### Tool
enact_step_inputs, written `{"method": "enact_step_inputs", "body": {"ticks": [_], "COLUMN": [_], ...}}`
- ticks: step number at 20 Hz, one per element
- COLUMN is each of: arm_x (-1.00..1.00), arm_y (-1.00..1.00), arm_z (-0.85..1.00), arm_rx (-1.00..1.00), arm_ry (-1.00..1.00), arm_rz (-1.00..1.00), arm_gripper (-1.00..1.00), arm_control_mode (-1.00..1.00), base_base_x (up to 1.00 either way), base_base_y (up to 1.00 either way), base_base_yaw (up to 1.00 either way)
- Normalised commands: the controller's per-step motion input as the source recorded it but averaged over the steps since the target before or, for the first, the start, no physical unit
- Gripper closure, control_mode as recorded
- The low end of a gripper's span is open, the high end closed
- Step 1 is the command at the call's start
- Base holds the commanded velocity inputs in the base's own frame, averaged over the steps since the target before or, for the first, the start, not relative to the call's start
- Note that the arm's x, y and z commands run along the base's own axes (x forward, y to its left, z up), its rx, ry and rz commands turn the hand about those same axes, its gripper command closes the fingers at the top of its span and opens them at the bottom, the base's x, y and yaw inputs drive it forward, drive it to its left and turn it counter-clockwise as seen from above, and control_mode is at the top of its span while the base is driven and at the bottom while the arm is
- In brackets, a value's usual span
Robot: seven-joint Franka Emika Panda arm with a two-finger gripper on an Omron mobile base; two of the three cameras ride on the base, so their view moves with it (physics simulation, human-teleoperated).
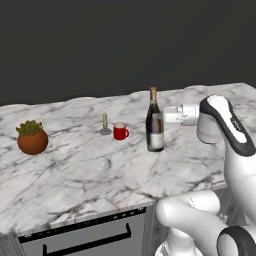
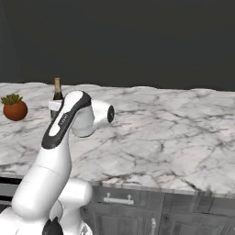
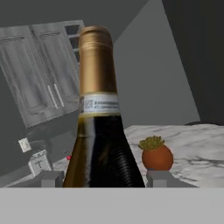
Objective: Open the cabinet directly in front. Then move the wine and the mug to the dining counter with the candle on it.
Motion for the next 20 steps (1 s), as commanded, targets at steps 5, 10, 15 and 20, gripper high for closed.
{"method": "enact_step_inputs", "body": {"ticks": [5, 10, 15, 20], "arm_x": [0.62, 0.19, 0.19, 0.34], "arm_y": [0.0, 0.0, 0.08, 0.25], "arm_z": [-0.75, -0.53, -0.1, -0.03], "arm_rx": [0.13, 0.06, -0.01, -0.04], "arm_ry": [0.0, 0.0, -0.01, -0.05], "arm_rz": [-0.06, -0.06, 0.0, 0.0], "arm_gripper": [1.0, 1.0, 1.0, 1.0], "arm_control_mode": [-1.0, -1.0, -1.0, -1.0], "base_base_x": [0.0, 0.0, 0.0, 0.0], "base_base_y": [0.0, 0.0, 0.0, 0.0], "base_base_yaw": [0.0, 0.0, 0.0, 0.0]}}
